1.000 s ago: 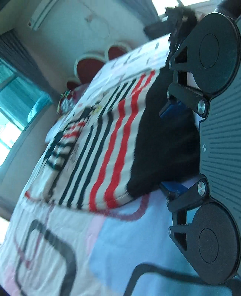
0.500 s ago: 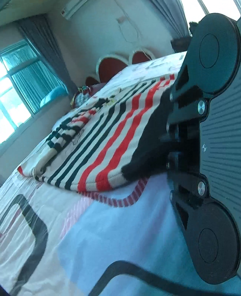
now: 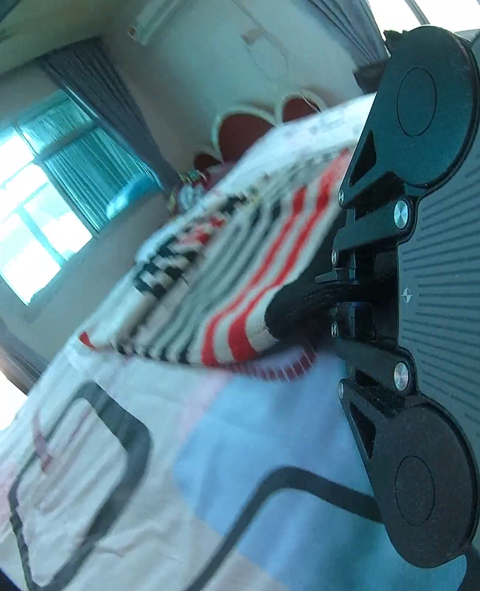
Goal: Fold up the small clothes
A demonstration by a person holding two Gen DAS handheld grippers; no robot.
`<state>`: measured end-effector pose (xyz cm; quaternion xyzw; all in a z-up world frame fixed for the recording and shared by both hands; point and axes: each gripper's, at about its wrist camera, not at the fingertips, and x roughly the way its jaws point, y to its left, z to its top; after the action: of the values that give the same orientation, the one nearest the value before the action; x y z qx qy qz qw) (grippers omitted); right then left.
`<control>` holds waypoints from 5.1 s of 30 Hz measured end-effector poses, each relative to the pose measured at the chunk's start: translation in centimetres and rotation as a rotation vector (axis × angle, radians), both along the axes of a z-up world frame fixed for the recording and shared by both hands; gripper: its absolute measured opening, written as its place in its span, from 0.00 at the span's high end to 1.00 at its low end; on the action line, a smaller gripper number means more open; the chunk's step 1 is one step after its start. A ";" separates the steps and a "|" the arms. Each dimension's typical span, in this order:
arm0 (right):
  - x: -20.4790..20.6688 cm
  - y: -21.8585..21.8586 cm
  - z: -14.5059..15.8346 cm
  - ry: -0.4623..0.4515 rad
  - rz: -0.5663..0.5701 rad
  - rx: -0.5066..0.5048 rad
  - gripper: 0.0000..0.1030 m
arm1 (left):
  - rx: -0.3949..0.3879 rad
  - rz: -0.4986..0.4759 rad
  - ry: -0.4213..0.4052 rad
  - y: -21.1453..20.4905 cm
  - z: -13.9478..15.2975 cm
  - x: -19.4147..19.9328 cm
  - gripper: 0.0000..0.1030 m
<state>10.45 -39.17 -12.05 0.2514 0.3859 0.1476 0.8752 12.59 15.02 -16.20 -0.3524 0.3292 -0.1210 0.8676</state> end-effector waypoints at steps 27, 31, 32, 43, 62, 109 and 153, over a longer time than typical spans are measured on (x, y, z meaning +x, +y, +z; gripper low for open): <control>27.5 0.3 11.2 -0.207 0.073 0.009 0.94 | 0.168 -0.014 -0.131 2.8 11.8 31.2 0.93; 33.2 -0.1 7.3 -0.104 0.051 0.067 0.94 | 0.183 -0.017 -0.042 2.6 8.1 36.5 0.93; 34.2 -0.3 6.0 -0.081 0.045 0.073 0.94 | 0.178 -0.017 -0.023 2.6 7.2 37.6 0.93; 38.6 -1.4 1.2 -0.131 0.003 0.162 0.45 | 0.165 0.011 -0.073 0.7 2.5 42.2 0.35; 38.7 1.4 4.3 -0.230 0.067 -0.163 0.43 | 0.467 -0.048 -0.019 -0.1 3.4 42.4 0.35; 34.5 16.6 3.2 -0.335 0.400 -0.552 0.63 | 0.731 -0.220 -0.153 -15.7 6.9 35.5 0.19; 22.4 16.0 4.4 -0.308 0.231 -0.602 0.61 | 0.686 -0.067 -0.118 -13.2 6.6 24.9 0.18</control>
<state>32.83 -23.18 -7.68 -0.0881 0.3016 0.1613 0.9356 37.50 1.84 -9.58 -0.0216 0.3116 -0.0519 0.9485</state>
